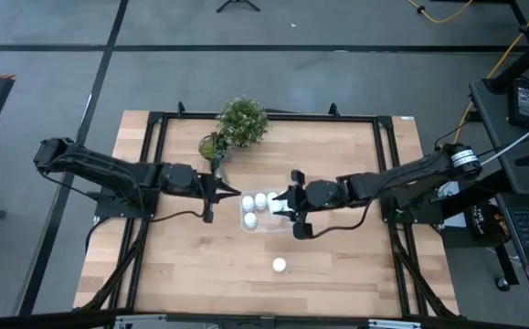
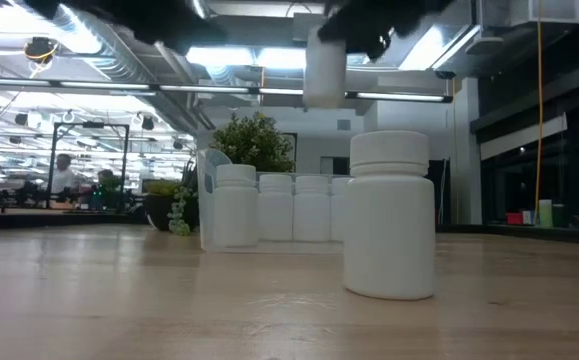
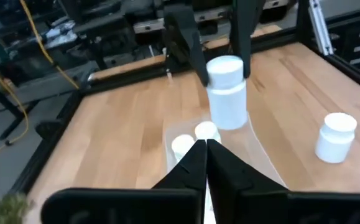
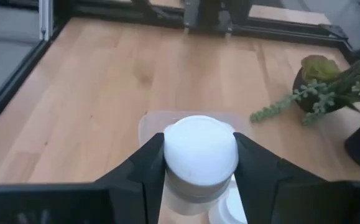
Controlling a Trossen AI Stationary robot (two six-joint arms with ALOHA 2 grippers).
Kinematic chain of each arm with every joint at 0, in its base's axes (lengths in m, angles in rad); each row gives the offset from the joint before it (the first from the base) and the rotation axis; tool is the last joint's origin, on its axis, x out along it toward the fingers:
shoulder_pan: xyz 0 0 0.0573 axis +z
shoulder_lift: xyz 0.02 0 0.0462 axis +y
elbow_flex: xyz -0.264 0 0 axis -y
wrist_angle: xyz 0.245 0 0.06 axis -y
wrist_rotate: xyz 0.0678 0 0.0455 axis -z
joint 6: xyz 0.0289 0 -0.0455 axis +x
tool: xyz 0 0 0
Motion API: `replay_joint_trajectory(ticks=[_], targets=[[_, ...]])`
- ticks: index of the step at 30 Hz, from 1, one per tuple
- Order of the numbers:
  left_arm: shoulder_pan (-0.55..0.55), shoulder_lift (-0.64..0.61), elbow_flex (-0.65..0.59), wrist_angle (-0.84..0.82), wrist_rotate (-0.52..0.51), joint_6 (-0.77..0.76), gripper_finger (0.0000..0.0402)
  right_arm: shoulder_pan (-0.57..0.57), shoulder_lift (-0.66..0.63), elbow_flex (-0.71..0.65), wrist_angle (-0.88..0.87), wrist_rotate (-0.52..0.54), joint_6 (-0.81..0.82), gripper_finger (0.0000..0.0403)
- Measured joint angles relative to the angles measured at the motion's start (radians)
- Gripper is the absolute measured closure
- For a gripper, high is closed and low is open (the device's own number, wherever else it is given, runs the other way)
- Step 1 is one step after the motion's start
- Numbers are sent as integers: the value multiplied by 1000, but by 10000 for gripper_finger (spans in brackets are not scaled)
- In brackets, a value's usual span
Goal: Pick and place pill bottles into a basket
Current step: Put the right pill bottle into the bin
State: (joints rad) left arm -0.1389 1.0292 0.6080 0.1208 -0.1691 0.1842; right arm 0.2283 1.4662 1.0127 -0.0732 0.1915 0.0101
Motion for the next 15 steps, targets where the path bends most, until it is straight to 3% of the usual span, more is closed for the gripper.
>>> replay_joint_trajectory(ticks=[6, 15], targets=[[0, 0, -77, 102, -6, -57, 399, 5, 0, -119, 182, 0, 12, 253], [3, 1, -197, 287, -11, -115, 400, 5, 83, -166, 229, -1, 39, 253]])
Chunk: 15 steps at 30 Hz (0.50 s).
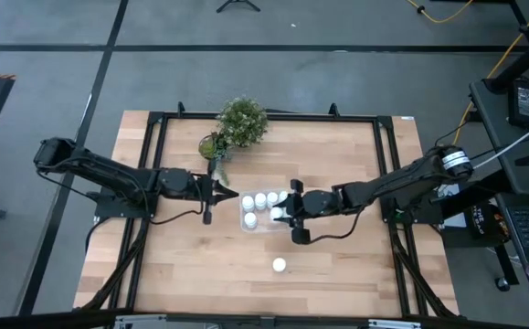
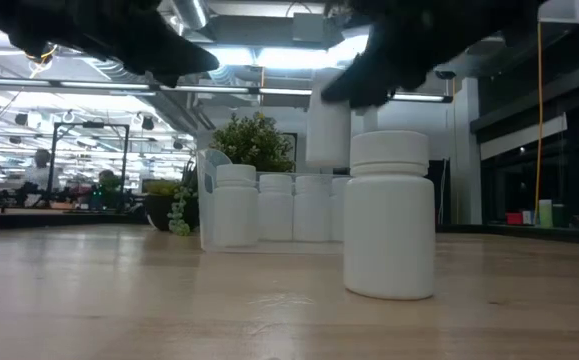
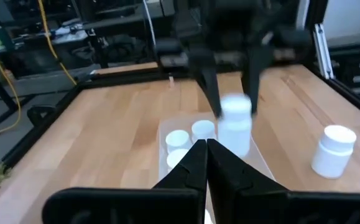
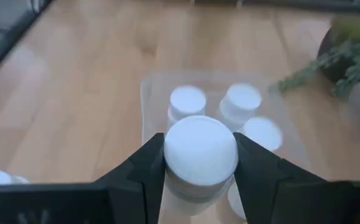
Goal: Pick and place pill bottles into a basket
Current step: Put the right pill bottle into the bin
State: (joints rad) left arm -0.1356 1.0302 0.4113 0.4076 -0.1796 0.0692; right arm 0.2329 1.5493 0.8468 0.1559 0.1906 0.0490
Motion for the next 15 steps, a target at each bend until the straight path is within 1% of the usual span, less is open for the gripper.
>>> replay_joint_trajectory(ticks=[3, 7, 15], targets=[[0, 0, -31, 41, -8, -27, 400, 0, 57, -1, 21, 0, -1, 253], [0, 0, -46, 45, -10, -46, 397, 0, 125, -1, 41, 0, -2, 253], [0, 0, -46, 45, -10, -57, 397, 0, 168, -1, 37, 1, -1, 253]])
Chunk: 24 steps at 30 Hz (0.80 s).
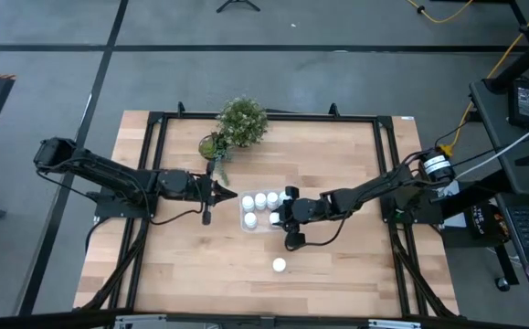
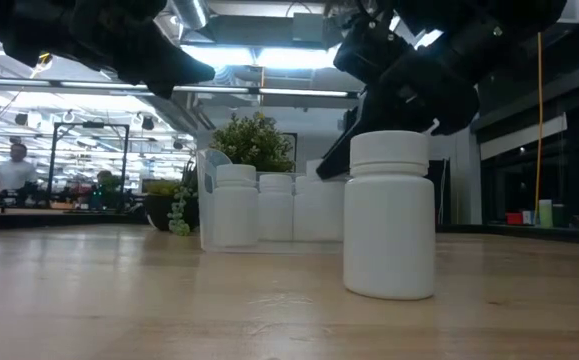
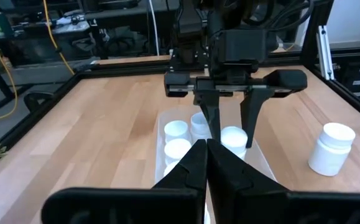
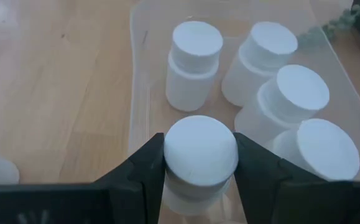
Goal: Pick and place pill bottles into a basket
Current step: Put the right pill bottle into the bin
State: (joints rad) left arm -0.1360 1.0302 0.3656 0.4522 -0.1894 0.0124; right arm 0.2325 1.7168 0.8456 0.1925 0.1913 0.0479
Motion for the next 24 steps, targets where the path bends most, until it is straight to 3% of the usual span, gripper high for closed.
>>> replay_joint_trajectory(ticks=[24], targets=[[0, 0, 0, 0, 0, -3, 396, -23, 0, -2, -19, 18, -49, 253]])
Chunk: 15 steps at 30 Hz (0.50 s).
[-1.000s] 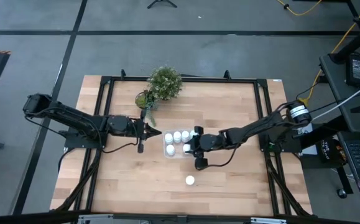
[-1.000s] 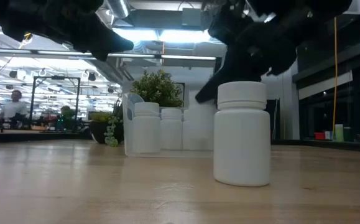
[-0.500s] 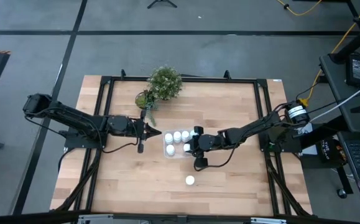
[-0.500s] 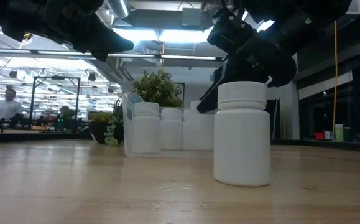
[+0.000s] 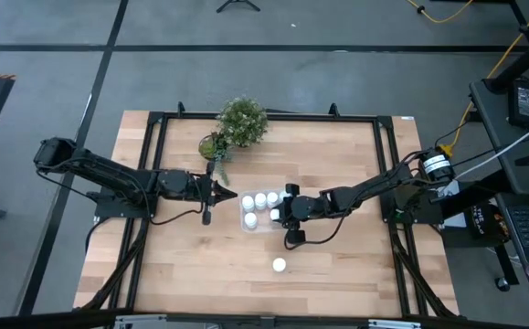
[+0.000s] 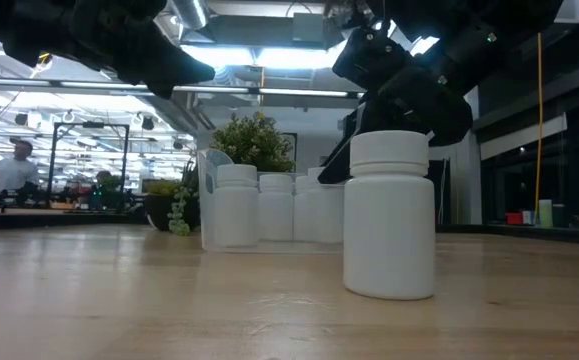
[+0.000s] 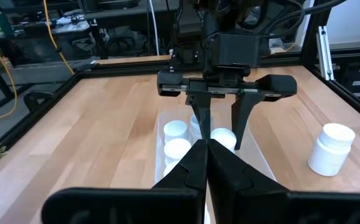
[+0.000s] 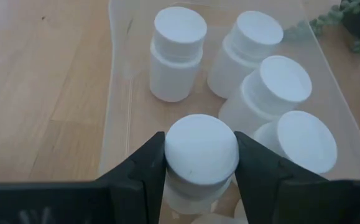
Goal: Pick and place pill bottles into a basket
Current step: Put the right pill bottle into the bin, then put the pill bottle into the bin
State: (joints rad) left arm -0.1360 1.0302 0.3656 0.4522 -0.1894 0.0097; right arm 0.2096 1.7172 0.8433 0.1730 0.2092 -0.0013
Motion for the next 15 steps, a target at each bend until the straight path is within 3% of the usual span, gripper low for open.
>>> replay_joint_trajectory(ticks=[4, 10, 15], targets=[[0, 0, 0, 0, 0, 0, 399, 0, 0, 0, 0, 0, 0, 252], [0, 0, 0, 0, 0, 0, 397, 0, 0, 0, 0, 0, 0, 188], [0, 0, 0, 0, 0, 0, 399, 0, 0, 0, 0, 0, -1, 179]])
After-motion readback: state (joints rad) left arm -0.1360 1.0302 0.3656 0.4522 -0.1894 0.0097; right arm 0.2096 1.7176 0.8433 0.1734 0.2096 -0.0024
